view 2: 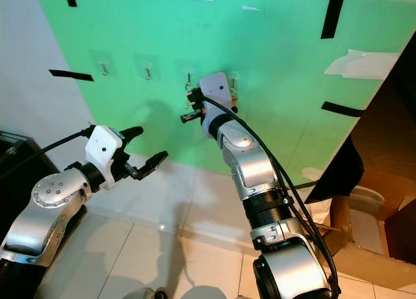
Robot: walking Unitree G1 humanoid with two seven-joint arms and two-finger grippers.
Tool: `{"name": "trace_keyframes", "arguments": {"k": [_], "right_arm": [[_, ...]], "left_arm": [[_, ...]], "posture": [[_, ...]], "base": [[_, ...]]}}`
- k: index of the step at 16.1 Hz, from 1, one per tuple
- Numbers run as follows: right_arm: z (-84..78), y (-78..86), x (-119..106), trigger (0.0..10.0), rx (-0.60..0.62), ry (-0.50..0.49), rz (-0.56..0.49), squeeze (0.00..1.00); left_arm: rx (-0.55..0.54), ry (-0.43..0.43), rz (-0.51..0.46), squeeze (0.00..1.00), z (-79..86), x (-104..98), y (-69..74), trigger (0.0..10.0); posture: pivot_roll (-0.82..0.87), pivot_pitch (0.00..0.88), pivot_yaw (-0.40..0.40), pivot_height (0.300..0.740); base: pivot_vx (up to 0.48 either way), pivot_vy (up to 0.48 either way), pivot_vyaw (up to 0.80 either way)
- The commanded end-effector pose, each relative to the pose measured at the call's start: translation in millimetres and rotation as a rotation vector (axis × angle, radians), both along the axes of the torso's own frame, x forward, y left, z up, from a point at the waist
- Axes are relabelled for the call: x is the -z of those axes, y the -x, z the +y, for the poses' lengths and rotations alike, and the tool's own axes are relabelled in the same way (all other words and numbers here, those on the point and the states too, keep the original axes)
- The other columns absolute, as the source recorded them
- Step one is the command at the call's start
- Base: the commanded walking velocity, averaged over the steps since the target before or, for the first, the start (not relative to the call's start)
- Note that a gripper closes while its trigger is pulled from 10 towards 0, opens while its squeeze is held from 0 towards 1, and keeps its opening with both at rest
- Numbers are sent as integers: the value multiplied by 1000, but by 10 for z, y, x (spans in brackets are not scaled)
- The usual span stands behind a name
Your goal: Hang keys on a hook
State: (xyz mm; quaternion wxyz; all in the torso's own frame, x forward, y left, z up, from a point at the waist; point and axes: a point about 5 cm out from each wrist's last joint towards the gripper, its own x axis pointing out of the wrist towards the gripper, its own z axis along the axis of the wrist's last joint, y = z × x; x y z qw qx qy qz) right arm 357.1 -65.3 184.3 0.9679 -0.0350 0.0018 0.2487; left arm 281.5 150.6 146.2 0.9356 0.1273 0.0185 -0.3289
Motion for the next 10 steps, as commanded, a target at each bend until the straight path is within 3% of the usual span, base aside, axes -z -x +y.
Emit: {"name": "trace_keyframes", "arguments": {"k": [1, 4, 5, 6, 8, 10], "right_arm": [[4, 18, 63, 10000, -4, 11, 32, 0], [-4, 24, 69, 10000, -1, 2, 40, 0], [-23, 24, 76, 10000, 12, -14, 42, 584], [-48, 20, 76, 10000, 29, -15, 27, 1000], [-52, 73, 83, 10000, -20, -106, 47, 1000], [-113, 136, 148, 10000, -8, -94, 49, 1000]], "left_arm": [[6, -10, -15, 0, -4, -37, -15, 10000], [-4, -2, -30, 0, -4, -53, -29, 10000], [-9, 24, -40, 0, -12, -82, -44, 10000], [-11, 42, -47, 0, -17, -108, -54, 10000], [-11, 93, -66, 0, -31, -169, -64, 10000], [-18, 119, -66, 0, -29, -187, -67, 10000]], "posture": [[-36, 0, 53, 740], [-37, 0, 52, 740], [-37, 0, 51, 740], [-37, 0, 51, 740], [-40, 0, 50, 740], [-41, 0, 50, 740]], "base": [[0, 0, 0], [0, 0, 0], [0, 0, 0], [0, 0, 0], [0, 0, 0], [0, 0, 0]]}}
